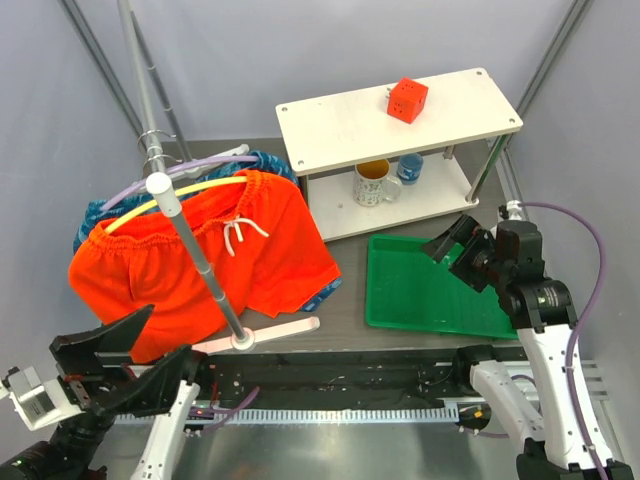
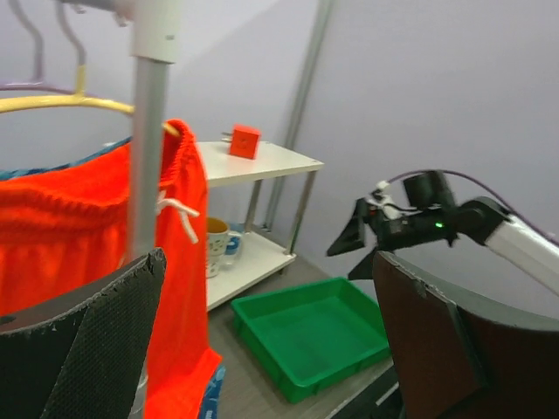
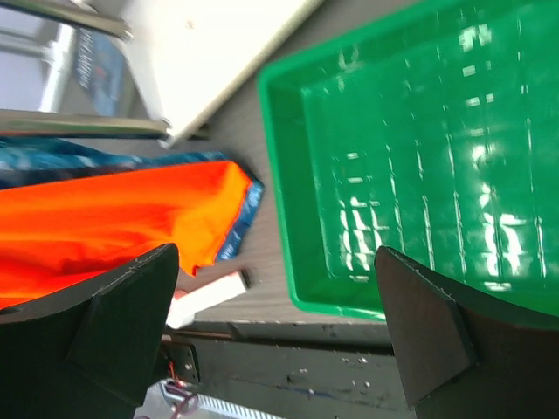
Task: Remove the shorts from the hanger
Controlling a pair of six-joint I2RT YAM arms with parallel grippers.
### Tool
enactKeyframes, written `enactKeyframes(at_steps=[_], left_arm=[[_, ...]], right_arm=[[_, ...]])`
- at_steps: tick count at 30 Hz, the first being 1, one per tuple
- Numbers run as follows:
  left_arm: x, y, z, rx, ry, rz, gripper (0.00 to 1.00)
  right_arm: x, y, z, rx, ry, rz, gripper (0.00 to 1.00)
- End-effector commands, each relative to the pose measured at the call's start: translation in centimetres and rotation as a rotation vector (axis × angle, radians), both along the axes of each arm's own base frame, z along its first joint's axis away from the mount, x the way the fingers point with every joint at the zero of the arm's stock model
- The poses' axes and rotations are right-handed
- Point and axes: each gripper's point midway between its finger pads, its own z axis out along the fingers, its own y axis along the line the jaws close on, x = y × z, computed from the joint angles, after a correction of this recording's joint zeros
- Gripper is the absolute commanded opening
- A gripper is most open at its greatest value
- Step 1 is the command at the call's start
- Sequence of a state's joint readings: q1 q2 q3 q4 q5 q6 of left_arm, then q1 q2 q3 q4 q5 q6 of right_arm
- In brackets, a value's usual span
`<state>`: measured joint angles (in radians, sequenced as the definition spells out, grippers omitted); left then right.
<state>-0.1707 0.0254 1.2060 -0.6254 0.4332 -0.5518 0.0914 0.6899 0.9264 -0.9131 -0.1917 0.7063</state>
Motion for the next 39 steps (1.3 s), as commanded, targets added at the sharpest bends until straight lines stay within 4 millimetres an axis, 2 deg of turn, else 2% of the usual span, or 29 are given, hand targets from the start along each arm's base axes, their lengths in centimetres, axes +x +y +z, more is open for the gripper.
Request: enactKeyframes(at_steps=[1,3,5,6,7,8,10,11,13,14,15,16,17,18,20,21,23,25,26,27,28,30,31,32,33,34,36,37,39], left_arm=[[4.2,4.0,-2.6,-0.030,0.218,0.272,1.00],[4.7,5.7,-2.9,-0.072,0.262,0.364,1.00],[5.7,7.2,-3.6,-0.124,0.343,0.449,1.00],[5.8,8.7,-3.5,-0.204,0.378,0.518,1.00],[6.1,9.3,-4.7,-0.213,0.443,0.560,1.00],[6.8,9.7,-5.1,-0.220,0.495,0.589,1.00],[6.4,9.8,-5.2,-0.198,0.531,0.598,1.00],[5.9,9.5,-4.6,-0.179,0.528,0.580,1.00],[6.2,8.3,-4.5,-0.073,0.556,0.534,1.00],[5.9,8.2,-3.6,-0.068,0.536,0.526,1.00],[6.3,8.2,-3.4,-0.063,0.551,0.528,1.00],[6.4,8.6,-3.2,-0.093,0.559,0.543,1.00],[6.2,8.6,-2.6,-0.111,0.551,0.538,1.00],[6.2,8.5,-2.1,-0.124,0.537,0.523,1.00],[6.4,7.9,-1.0,-0.144,0.504,0.467,1.00],[6.4,7.8,-0.8,-0.154,0.499,0.454,1.00],[6.6,7.5,-0.3,-0.158,0.495,0.418,1.00],[7.3,7.4,-0.9,-0.138,0.546,0.407,1.00],[7.3,8.0,-0.8,-0.169,0.566,0.436,1.00],[7.4,8.1,-1.5,-0.159,0.605,0.444,1.00],[7.6,8.1,-1.6,-0.155,0.619,0.436,1.00],[7.7,7.8,-1.3,-0.149,0.630,0.413,1.00],[7.6,7.6,-1.2,-0.146,0.632,0.395,1.00],[7.6,7.6,-1.2,-0.156,0.637,0.388,1.00],[7.5,7.5,-1.3,-0.171,0.648,0.375,1.00],[7.5,7.3,-1.7,-0.176,0.660,0.353,1.00],[6.9,7.0,-1.8,-0.224,0.663,0.303,1.00],[7.2,6.5,-1.6,-0.236,0.653,0.259,1.00],[6.6,6.4,-1.4,-0.287,0.636,0.187,1.00]], right_arm=[[1.3,-1.0,4.9,-0.033,-0.150,-0.041,1.00],[1.5,-2.0,4.4,-0.059,-0.119,-0.107,1.00],[1.6,-1.7,3.8,-0.075,-0.108,-0.064,1.00],[1.9,-1.7,3.4,-0.088,-0.093,-0.055,1.00],[1.8,-1.8,3.2,-0.108,-0.082,-0.038,1.00],[1.8,-1.6,3.2,-0.116,-0.078,-0.013,1.00],[1.7,-1.0,3.3,-0.116,-0.081,0.037,1.00],[1.8,-0.8,3.5,-0.112,-0.090,0.050,0.99],[2.3,1.6,4.8,-0.039,-0.161,0.183,1.00],[2.4,2.4,5.5,-0.012,-0.187,0.222,1.00],[3.1,3.0,7.0,0.006,-0.255,0.253,1.00],[2.9,4.0,7.8,0.036,-0.280,0.311,1.00],[3.5,4.3,8.0,0.039,-0.284,0.335,1.00],[3.9,4.6,9.7,0.039,-0.333,0.359,1.00],[4.3,6.0,11.0,0.058,-0.364,0.454,1.00],[4.3,6.9,13.1,0.040,-0.425,0.503,1.00],[5.0,8.4,15.4,0.020,-0.489,0.569,1.00],[4.8,10.9,16.7,-0.002,-0.537,0.665,1.00],[5.0,11.6,17.4,-0.013,-0.560,0.686,1.00],[5.9,12.8,18.5,-0.010,-0.583,0.709,0.99],[5.4,14.2,19.2,0.008,-0.599,0.750,0.97],[6.2,16.1,20.9,0.024,-0.634,0.781,0.96],[5.7,17.4,21.3,0.023,-0.650,0.825,0.96],[5.3,18.2,22.8,0.023,-0.693,0.845,0.96],[5.2,18.8,23.3,0.022,-0.709,0.865,0.96],[4.9,20.5,22.9,0.015,-0.717,0.922,0.98],[4.2,22.2,24.0,0.021,-0.769,0.983,0.98],[4.5,23.6,23.2,0.008,-0.766,1.022,0.98],[3.4,25.8,24.0,0.013,-0.806,1.088,0.97]])
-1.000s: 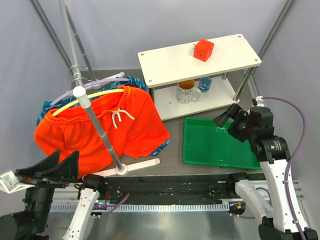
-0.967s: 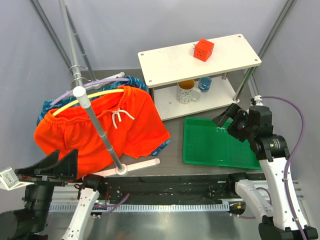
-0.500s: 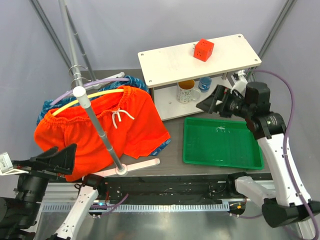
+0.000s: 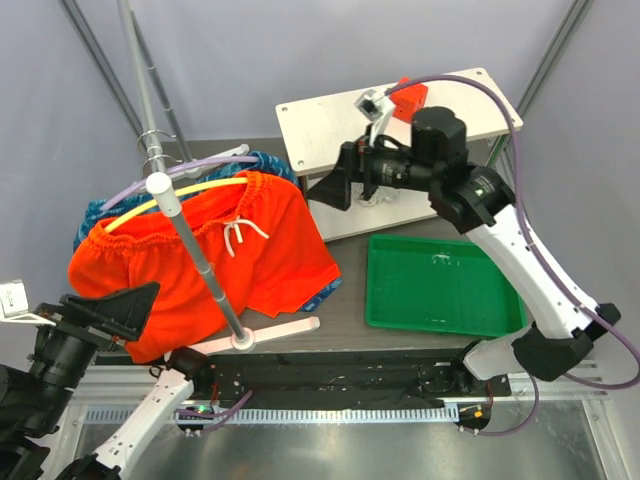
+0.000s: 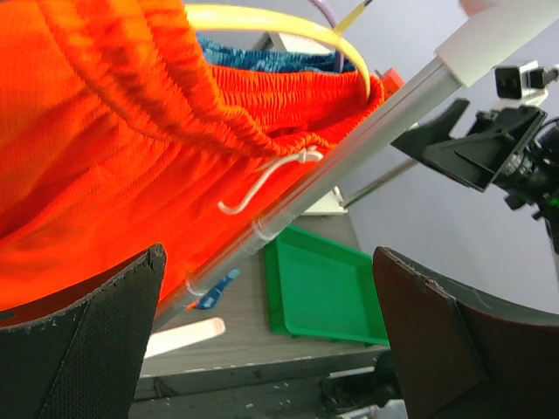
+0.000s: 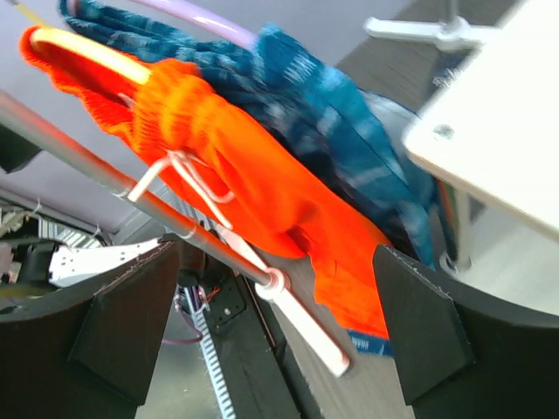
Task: Remove the shorts from the hanger
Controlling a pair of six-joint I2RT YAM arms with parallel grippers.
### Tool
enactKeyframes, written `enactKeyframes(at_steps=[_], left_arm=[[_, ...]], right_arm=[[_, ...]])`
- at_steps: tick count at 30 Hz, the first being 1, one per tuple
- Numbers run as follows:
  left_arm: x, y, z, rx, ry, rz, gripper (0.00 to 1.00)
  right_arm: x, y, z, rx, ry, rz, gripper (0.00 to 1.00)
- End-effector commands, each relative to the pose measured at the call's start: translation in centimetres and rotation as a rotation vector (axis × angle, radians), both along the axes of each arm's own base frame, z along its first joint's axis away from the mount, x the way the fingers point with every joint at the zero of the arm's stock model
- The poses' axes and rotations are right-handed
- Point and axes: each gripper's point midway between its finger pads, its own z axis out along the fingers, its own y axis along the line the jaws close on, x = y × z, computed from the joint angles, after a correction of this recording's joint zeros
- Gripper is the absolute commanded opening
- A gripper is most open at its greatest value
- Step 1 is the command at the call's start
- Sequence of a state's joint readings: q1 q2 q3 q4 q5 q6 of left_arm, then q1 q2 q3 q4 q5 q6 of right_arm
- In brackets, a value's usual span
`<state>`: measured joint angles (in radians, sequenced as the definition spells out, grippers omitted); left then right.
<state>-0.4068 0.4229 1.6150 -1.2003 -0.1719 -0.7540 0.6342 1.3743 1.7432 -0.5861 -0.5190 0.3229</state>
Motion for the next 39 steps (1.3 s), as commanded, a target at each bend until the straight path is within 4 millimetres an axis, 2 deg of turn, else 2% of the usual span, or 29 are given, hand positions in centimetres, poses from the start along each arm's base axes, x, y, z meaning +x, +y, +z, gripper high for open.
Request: enactKeyframes(at_steps=[1,2,3,4,5,9,11,14,20,23,32,35,39], left_arm=[[-0.4,-0.5,0.1,-0.137,-0.027,-0.087,1.00],[-0.5,-0.4,0.1,-0.149,-0.025,-0.093,1.00],[-0.3,-0.3,0.0,-0.150,-0.012,-0.097,1.00],[-0.4,-0.1,0.1,-0.146,-0.013,-0.095,1.00],[-0.5,0.1,-0.2,-0.129,0.000,-0.090,1.00],[-0.7,1.1,0.0,-0.081,-0.020,-0.056,1.00],[-0.7,1.5,0.1,-0.076,-0.027,-0.039,1.00],[-0.6,0.9,0.0,-0.081,-0.019,-0.062,1.00],[-0.5,-0.4,-0.7,-0.090,0.015,-0.114,1.00],[-0.4,-0.5,-0.8,-0.095,0.019,-0.119,1.00],[-0.1,-0.7,-0.5,-0.134,0.027,-0.113,0.98],[0.0,-0.9,-0.6,-0.138,0.036,-0.117,0.97],[0.0,-0.9,-0.5,-0.147,0.039,-0.117,0.96]], right_arm=[[-0.6,4.5,2.3,0.013,-0.157,0.128,0.96],[-1.2,5.4,3.1,0.018,-0.193,0.154,0.96],[-1.1,6.1,3.1,0.014,-0.207,0.162,0.95],[-0.6,7.0,2.3,-0.004,-0.212,0.172,0.94],[-0.8,7.6,2.7,-0.009,-0.251,0.186,0.93],[-0.1,9.0,2.5,-0.026,-0.294,0.202,0.88],[0.2,9.4,2.4,-0.030,-0.307,0.212,0.86],[-0.1,9.7,2.3,-0.042,-0.341,0.234,0.79],[1.0,8.6,3.7,-0.075,-0.431,0.145,0.87],[1.3,8.4,3.7,-0.091,-0.450,0.135,0.89],[0.6,10.2,2.5,-0.086,-0.429,0.219,0.87],[0.0,11.0,2.5,-0.073,-0.423,0.252,0.83],[-1.6,12.1,1.6,-0.079,-0.405,0.300,0.74]])
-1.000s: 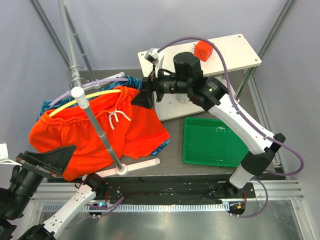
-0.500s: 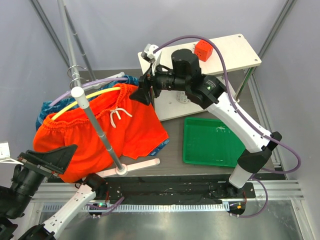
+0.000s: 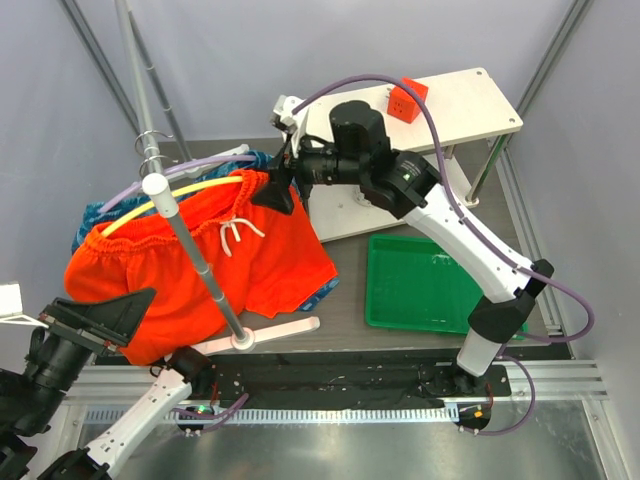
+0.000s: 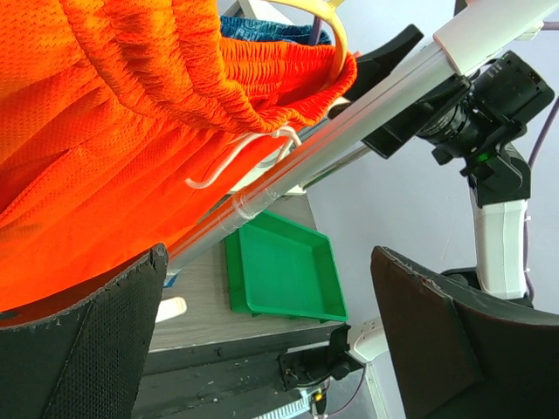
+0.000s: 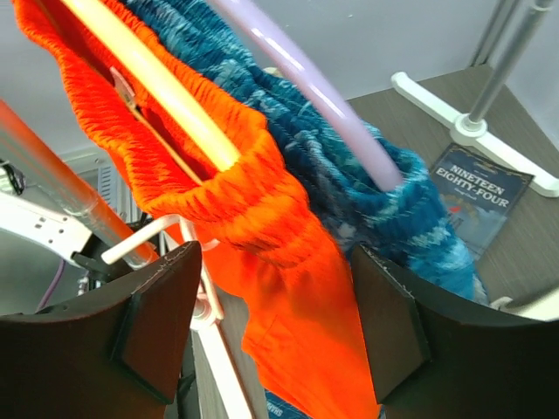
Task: Remove the shorts from the hanger
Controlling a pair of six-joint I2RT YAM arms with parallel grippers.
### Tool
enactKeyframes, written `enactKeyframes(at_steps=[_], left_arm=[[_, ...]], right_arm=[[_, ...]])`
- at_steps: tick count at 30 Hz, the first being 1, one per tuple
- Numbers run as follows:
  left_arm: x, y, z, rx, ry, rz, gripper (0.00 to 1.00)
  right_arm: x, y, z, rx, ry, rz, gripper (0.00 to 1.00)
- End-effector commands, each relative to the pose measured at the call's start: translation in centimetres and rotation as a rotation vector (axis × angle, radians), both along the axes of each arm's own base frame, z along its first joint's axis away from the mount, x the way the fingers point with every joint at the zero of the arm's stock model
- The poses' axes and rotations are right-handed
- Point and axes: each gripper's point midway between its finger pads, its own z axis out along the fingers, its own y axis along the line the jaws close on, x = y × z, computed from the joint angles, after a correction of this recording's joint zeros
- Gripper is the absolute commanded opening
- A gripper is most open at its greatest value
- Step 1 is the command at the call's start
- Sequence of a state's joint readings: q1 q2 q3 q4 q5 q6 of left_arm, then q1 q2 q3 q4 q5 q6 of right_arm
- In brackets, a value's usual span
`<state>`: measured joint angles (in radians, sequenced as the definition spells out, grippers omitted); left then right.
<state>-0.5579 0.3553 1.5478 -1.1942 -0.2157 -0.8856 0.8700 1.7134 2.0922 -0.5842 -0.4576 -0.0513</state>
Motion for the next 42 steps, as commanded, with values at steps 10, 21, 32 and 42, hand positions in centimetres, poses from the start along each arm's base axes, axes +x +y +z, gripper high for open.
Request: enactKeyframes(at_steps=[10,21,32,42], left_arm=[[0.7,-0.6,0.3,-0.042,0.034,-0.001,0.93],[0.7,-0.9,0.3,-0.039,0.040,-0.016,0.93],[0.7,-1.2,0.6,-0.046,0.034,-0.027,0.92],[1.0,-1.0,0.9,-0.030,0.022,-0.015,0.91]], right_arm=[[-4.8,1.8,0.4,0.016,0.031,0.098,0.45],[-6.3,1.7,2.9,0.094,-0.040,0.179,0.06],[-7.9,2.0,7.0,0.172,-0.122,0.251,0.01],[-7.6,3.6,9.2,0.248,-0.084,0.237,0.01]])
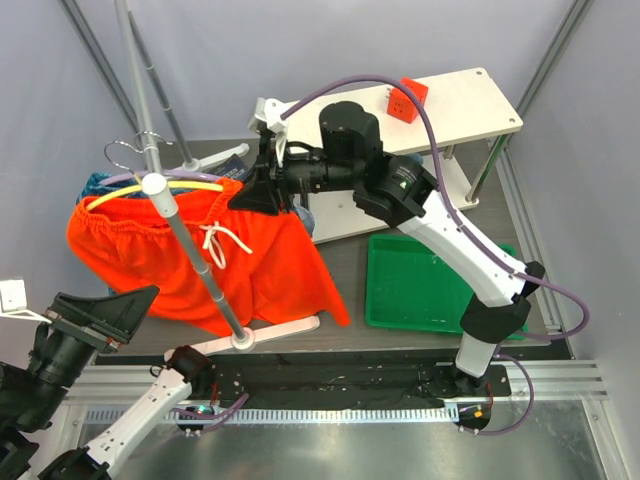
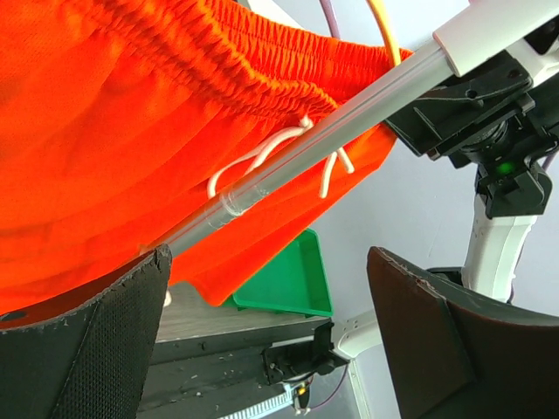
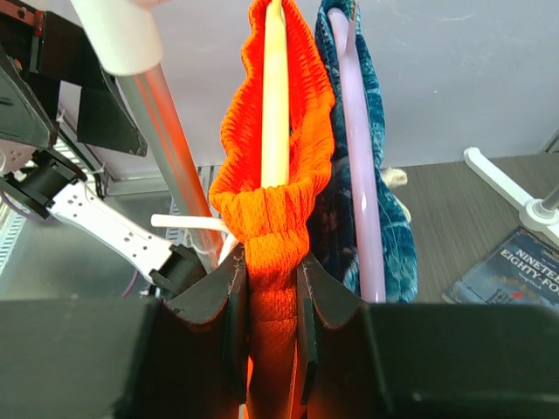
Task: Remove the shorts from the hanger
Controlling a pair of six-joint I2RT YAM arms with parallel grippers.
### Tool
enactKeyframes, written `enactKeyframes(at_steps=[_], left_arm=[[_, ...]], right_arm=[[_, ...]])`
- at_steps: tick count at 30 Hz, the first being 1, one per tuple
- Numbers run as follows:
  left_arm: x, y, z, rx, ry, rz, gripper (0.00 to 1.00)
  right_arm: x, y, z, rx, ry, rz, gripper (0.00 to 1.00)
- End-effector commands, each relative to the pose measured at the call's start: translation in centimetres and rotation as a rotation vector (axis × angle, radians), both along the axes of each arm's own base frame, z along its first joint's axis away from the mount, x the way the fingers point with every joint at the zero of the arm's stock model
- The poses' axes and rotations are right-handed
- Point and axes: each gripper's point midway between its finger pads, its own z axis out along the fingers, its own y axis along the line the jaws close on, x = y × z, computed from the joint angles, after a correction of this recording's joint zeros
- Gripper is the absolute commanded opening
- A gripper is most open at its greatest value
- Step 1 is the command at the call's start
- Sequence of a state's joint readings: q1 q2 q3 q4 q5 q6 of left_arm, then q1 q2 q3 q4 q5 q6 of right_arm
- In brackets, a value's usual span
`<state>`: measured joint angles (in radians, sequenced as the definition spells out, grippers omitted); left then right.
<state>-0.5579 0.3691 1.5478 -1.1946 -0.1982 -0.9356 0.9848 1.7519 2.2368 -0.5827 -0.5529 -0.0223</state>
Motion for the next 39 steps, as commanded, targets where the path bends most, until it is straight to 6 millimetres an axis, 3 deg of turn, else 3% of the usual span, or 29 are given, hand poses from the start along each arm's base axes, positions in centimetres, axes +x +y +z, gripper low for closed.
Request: enactKeyframes(at_steps=[1,5,9,12,14,15,16,21,25,30,39], left_arm=[[0.8,-0.2,0.8,0.010,-0.012,0.008,0.91],[0.8,0.0,1.1,0.012,-0.021,0.019,0.91],[0.9,0.1,1.4,0.019,-0.035,0.024,0.91],[1.2,0.7,1.6,0.029,-0.039,0.057,0.89],[1.3,1.5,1.6,0.024,-0.032,0.103,0.85],[1.6,2.1,1.6,0.026,-0.030,0.144,0.83],[1.8,2.4,1.7,0.026,-0.029,0.165,0.79],[4.4,3.2,1.2,0.127,0.031,0.268,0.65],[6.2,3.8,0.3,0.220,0.111,0.350,0.54],[8.7,2.6,-1.6,0.269,0.195,0.369,0.49],[10.4,0.9,-3.0,0.254,0.258,0.355,0.41]], right_arm=[[-1.0,0.8,5.3,0.169,-0.050,0.032,0.01],[-0.8,1.4,5.4,0.187,-0.040,0.034,0.01],[-0.6,1.9,4.3,0.164,-0.028,0.039,0.01],[-0.3,2.1,1.9,0.113,-0.002,0.033,0.01],[-0.5,1.7,1.6,0.111,-0.002,0.027,0.01],[-0.2,1.8,-0.1,0.080,0.017,0.016,0.01],[-0.6,1.3,0.6,0.102,0.009,0.014,0.01],[-1.4,0.7,-1.7,0.091,0.060,0.024,0.01],[-1.8,0.0,-2.1,0.098,0.082,0.023,0.01],[-2.9,-0.6,-2.2,0.114,0.112,0.048,0.01],[-4.4,-1.4,-1.8,0.117,0.142,0.105,0.01]])
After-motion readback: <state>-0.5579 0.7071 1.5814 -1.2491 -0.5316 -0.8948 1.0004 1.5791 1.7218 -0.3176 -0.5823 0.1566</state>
